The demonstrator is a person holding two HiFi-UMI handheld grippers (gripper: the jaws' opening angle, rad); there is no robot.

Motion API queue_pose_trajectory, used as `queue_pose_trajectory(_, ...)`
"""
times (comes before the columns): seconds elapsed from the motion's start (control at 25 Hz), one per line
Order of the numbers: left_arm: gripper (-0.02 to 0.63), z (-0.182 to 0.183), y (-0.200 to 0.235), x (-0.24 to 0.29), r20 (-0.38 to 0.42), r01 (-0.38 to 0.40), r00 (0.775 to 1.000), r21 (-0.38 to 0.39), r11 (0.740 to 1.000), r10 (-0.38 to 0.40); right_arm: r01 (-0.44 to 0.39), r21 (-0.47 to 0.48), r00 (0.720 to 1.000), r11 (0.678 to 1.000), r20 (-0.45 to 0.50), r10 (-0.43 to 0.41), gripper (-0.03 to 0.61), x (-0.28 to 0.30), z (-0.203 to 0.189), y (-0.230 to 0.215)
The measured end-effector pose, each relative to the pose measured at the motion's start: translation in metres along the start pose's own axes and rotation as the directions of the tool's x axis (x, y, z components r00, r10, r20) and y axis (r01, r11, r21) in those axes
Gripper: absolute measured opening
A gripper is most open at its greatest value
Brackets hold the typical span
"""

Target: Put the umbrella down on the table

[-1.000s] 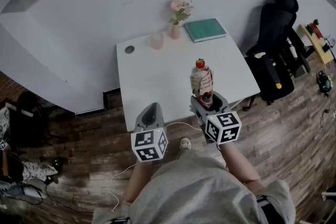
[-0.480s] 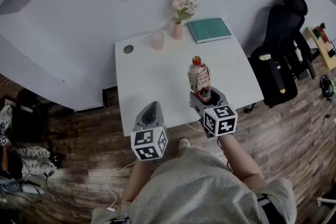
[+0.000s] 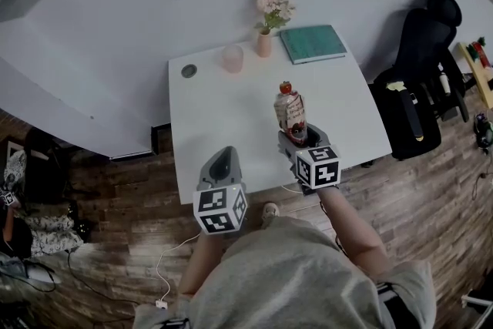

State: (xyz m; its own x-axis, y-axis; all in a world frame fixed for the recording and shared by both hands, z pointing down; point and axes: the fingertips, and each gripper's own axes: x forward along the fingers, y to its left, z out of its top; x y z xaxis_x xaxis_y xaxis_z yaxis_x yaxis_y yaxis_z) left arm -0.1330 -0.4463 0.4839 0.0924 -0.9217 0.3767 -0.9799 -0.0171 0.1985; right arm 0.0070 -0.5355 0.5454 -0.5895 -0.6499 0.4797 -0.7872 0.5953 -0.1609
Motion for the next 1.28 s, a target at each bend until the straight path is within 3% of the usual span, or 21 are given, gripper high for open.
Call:
queue_pose_trajectory(0.72, 0.009, -0.002, 0.002, 0.034, -0.033, -0.006, 0.999, -0.006, 1.0, 0.006, 0.033, -0.02, 0.981, 0.999, -0.19, -0.036, 0.272, 0.078, -0.042, -0.037)
queue_pose_trajectory(1.28, 0.009, -0.006, -0.004, 0.045, -0.043, -0.004, 0.999, -0.013, 1.0, 0.003, 0.095, -0.018, 0.924, 0.995, -0.37, -0.095, 0.272, 0.11, -0.075, -0.063)
